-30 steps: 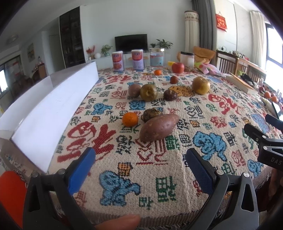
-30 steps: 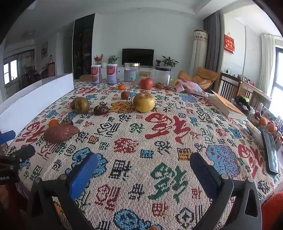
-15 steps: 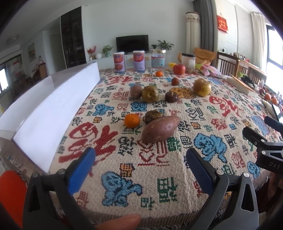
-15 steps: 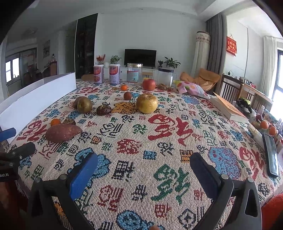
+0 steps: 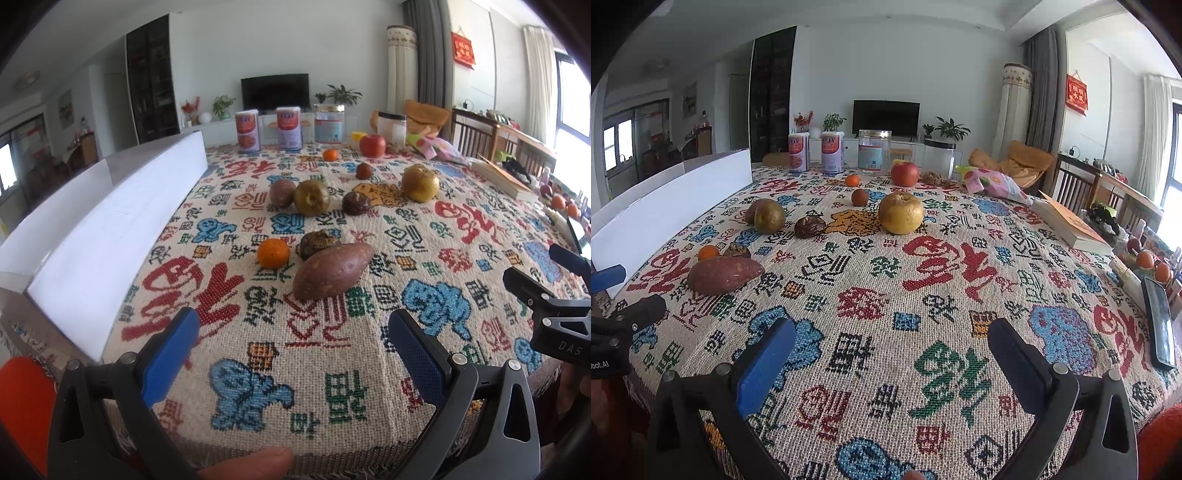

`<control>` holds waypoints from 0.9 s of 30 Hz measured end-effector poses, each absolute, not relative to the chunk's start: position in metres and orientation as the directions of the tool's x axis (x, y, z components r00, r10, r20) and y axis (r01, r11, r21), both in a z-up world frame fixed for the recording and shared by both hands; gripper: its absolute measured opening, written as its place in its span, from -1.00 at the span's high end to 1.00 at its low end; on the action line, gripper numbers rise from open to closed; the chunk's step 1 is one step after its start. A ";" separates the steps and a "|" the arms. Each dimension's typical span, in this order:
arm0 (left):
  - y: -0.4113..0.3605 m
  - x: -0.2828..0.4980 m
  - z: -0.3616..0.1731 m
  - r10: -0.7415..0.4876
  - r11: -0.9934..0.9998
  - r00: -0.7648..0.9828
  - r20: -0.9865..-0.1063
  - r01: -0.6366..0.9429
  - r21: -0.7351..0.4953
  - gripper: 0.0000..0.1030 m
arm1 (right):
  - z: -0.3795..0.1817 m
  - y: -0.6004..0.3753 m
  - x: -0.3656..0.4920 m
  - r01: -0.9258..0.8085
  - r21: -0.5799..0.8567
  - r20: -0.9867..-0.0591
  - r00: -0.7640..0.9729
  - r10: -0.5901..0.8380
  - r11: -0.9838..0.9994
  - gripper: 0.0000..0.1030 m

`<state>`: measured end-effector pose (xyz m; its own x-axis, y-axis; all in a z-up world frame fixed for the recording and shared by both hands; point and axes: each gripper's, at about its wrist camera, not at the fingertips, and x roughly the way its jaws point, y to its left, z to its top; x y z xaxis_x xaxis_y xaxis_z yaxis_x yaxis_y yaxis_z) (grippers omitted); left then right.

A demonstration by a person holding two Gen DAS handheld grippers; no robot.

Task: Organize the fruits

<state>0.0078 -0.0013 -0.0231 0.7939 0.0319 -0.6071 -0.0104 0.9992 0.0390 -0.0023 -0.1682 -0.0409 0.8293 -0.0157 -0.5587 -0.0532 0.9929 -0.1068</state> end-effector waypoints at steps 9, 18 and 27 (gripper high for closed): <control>-0.003 0.006 -0.024 0.027 0.999 0.798 -0.602 -0.008 0.034 -0.99 | -0.039 -0.171 -0.004 -0.046 -0.098 -0.555 0.832 -0.016 0.994 -1.00; -0.002 0.007 -0.027 0.030 0.999 0.790 -0.613 -0.011 0.035 -0.99 | -0.041 -0.171 -0.003 -0.052 -0.100 -0.563 0.827 -0.013 0.994 -1.00; -0.002 0.007 -0.027 0.027 0.999 0.787 -0.616 -0.010 0.032 -0.99 | -0.043 -0.172 -0.001 -0.051 -0.096 -0.570 0.821 -0.013 0.994 -1.00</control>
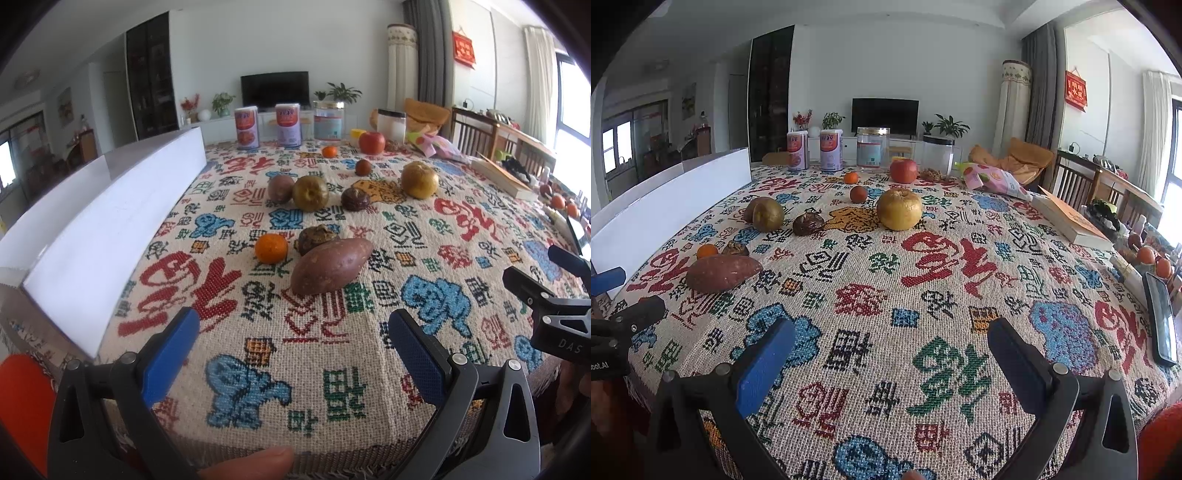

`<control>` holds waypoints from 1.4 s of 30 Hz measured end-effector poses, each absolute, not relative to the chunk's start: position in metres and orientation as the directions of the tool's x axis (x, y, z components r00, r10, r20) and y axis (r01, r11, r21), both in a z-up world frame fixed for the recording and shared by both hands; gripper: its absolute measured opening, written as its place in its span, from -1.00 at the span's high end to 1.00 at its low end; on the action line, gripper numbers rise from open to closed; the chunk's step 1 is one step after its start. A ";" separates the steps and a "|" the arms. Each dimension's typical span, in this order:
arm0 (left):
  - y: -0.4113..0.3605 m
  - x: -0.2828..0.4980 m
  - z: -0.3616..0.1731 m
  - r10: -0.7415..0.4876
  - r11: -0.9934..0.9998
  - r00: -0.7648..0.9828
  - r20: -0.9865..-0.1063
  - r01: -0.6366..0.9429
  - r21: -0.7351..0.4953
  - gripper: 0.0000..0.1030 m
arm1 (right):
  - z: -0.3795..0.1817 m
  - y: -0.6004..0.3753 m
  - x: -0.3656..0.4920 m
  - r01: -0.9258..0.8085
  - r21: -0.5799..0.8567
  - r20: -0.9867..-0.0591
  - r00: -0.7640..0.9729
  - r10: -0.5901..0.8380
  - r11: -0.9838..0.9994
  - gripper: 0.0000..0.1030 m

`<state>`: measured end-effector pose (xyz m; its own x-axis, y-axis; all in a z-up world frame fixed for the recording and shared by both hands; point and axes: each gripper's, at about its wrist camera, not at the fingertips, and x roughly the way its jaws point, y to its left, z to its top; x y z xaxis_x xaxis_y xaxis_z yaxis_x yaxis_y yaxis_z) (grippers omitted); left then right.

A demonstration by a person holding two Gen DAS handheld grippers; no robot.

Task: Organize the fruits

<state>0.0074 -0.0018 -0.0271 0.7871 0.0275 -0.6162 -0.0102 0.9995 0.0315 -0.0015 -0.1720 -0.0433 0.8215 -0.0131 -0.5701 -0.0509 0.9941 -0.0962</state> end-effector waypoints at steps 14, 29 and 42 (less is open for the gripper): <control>-0.002 0.009 -0.029 0.029 0.999 0.784 -0.620 -0.012 0.031 -0.99 | -0.048 -0.171 0.001 -0.056 -0.095 -0.586 0.810 -0.010 0.994 -1.00; -0.003 0.009 -0.030 0.028 0.999 0.783 -0.621 -0.011 0.031 -0.99 | -0.049 -0.171 0.002 -0.057 -0.094 -0.587 0.810 -0.009 0.994 -1.00; -0.002 0.009 -0.030 0.030 0.999 0.780 -0.625 -0.015 0.030 -0.99 | -0.049 -0.170 0.001 -0.057 -0.094 -0.588 0.809 -0.009 0.994 -1.00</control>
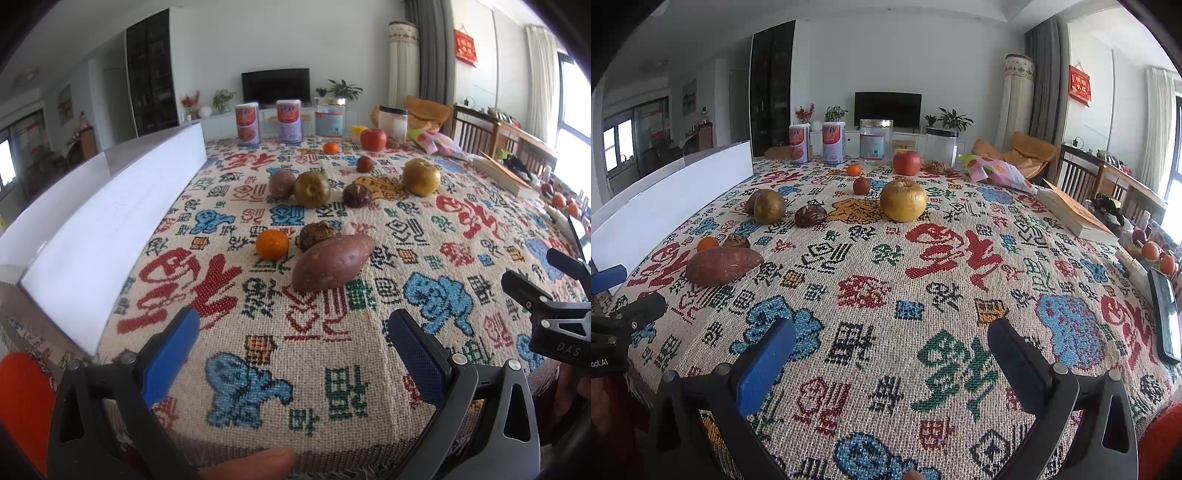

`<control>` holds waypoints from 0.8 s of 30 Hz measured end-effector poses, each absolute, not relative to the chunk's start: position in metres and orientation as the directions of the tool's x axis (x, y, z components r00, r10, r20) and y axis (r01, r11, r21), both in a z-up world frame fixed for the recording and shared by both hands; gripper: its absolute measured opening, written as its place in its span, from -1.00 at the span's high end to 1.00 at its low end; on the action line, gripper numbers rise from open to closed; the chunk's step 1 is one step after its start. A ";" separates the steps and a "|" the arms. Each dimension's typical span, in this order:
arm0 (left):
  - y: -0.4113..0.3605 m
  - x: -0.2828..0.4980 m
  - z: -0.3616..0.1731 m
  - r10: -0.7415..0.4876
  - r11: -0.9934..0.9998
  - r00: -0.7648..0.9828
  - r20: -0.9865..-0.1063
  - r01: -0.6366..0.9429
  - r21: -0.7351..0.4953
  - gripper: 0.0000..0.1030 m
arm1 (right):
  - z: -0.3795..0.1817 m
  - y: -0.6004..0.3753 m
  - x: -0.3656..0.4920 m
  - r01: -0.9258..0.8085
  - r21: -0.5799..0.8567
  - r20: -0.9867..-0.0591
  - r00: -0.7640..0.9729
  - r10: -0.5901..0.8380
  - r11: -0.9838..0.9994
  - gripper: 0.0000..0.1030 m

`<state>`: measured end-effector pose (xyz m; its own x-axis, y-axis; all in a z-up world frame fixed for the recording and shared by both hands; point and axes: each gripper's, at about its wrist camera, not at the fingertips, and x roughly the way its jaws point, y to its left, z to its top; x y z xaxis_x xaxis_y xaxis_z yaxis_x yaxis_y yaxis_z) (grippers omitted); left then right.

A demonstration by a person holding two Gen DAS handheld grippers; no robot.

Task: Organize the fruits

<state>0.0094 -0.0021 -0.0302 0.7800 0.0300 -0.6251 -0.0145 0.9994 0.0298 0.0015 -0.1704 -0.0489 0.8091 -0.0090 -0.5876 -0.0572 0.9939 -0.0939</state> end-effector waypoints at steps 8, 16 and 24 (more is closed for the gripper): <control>0.000 0.011 -0.030 0.035 0.999 0.777 -0.629 -0.024 0.027 -0.99 | -0.048 -0.171 0.002 -0.057 -0.094 -0.588 0.809 -0.009 0.994 -1.00; 0.002 0.011 -0.028 0.038 0.999 0.778 -0.627 -0.027 0.026 -0.99 | -0.051 -0.169 0.001 -0.059 -0.095 -0.592 0.806 -0.009 0.994 -1.00; 0.016 0.005 -0.024 0.055 0.998 0.743 -0.668 -0.045 0.033 -0.99 | -0.052 -0.168 0.001 -0.067 -0.098 -0.601 0.800 -0.006 0.993 -1.00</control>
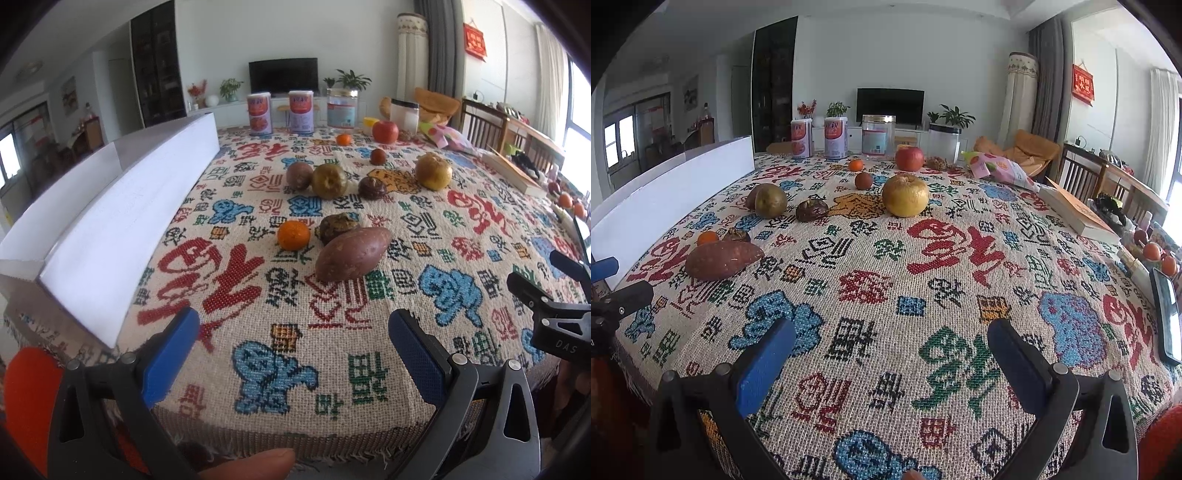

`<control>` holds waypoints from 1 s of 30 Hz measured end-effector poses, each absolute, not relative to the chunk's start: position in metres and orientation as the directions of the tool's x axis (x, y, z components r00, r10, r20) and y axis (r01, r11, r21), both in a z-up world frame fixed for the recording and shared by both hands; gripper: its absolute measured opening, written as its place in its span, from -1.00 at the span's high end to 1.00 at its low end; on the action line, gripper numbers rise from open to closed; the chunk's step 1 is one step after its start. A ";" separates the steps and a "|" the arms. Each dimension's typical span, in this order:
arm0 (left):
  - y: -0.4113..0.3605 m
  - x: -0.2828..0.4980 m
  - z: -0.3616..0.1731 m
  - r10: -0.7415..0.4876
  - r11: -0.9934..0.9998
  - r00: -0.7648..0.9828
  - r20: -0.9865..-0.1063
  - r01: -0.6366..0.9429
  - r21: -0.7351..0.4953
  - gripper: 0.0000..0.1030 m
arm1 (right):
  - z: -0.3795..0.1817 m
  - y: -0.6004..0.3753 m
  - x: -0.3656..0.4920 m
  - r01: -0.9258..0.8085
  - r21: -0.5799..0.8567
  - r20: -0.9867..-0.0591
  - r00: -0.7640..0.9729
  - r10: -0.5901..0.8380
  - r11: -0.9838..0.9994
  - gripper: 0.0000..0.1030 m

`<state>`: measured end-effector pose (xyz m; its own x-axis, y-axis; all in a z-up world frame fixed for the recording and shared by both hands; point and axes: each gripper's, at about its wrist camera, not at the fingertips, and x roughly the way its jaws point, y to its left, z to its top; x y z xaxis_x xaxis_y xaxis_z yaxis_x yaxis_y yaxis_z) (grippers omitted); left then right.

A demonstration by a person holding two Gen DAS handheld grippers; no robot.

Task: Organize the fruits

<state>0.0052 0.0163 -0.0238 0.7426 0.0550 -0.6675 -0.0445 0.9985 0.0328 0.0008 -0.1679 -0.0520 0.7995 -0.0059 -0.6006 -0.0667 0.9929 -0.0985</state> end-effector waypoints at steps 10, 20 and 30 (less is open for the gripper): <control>0.032 0.007 -0.030 0.096 0.994 0.744 -0.661 -0.102 0.030 -0.99 | -0.045 -0.118 0.050 -0.237 0.055 -0.696 0.688 0.208 0.970 -1.00; 0.040 0.007 -0.030 0.097 0.994 0.745 -0.660 -0.108 0.024 -0.99 | -0.062 -0.029 0.126 -0.352 0.083 -0.796 0.539 0.274 0.932 -1.00; 0.035 0.011 -0.032 0.080 0.995 0.740 -0.668 -0.094 0.015 -0.99 | -0.057 -0.114 0.087 -0.280 -0.075 -0.806 0.582 0.107 0.957 -1.00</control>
